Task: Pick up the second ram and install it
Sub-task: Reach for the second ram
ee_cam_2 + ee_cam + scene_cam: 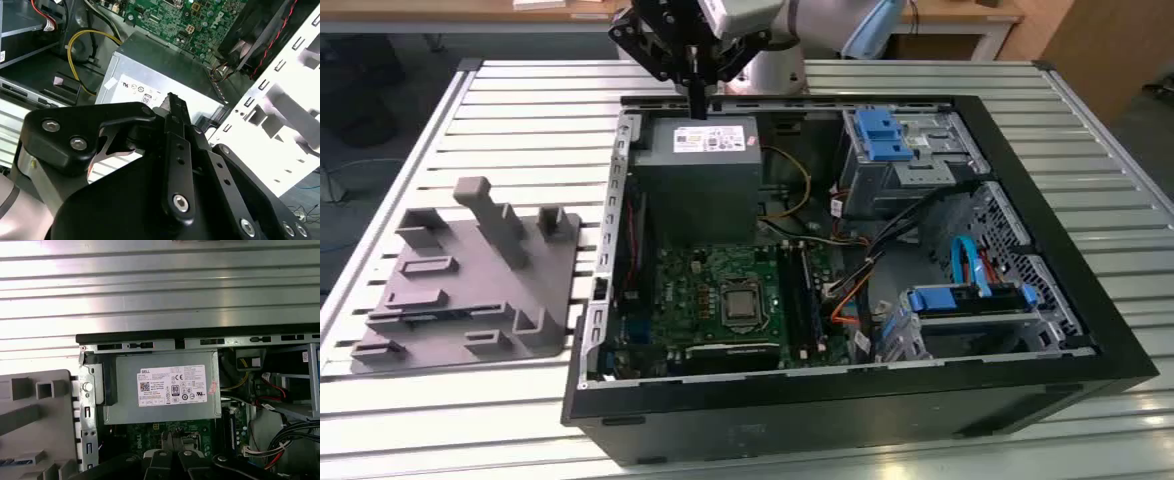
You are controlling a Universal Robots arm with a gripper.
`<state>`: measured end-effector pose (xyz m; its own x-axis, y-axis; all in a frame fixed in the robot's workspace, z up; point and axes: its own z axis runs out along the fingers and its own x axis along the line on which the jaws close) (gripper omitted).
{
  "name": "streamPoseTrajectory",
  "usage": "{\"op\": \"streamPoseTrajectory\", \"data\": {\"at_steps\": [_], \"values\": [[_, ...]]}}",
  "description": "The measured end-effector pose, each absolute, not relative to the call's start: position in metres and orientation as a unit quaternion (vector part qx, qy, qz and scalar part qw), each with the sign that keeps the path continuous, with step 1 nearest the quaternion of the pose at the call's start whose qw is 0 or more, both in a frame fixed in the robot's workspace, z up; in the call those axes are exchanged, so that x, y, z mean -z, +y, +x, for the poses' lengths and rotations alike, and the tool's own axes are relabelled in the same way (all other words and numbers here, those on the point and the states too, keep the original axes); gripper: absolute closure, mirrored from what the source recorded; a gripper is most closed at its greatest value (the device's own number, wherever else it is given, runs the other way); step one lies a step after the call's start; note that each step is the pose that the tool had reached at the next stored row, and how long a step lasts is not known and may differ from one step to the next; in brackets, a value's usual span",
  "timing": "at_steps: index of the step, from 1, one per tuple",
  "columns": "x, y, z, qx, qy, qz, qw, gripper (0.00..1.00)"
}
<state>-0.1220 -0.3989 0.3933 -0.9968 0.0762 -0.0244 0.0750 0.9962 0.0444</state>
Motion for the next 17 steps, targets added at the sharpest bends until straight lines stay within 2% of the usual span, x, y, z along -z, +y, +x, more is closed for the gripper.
{"op": "streamPoseTrajectory", "data": {"at_steps": [17], "values": [[-0.393, -0.399, -0.146, -0.022, 0.999, 0.038, 0.013, 0.90]]}}
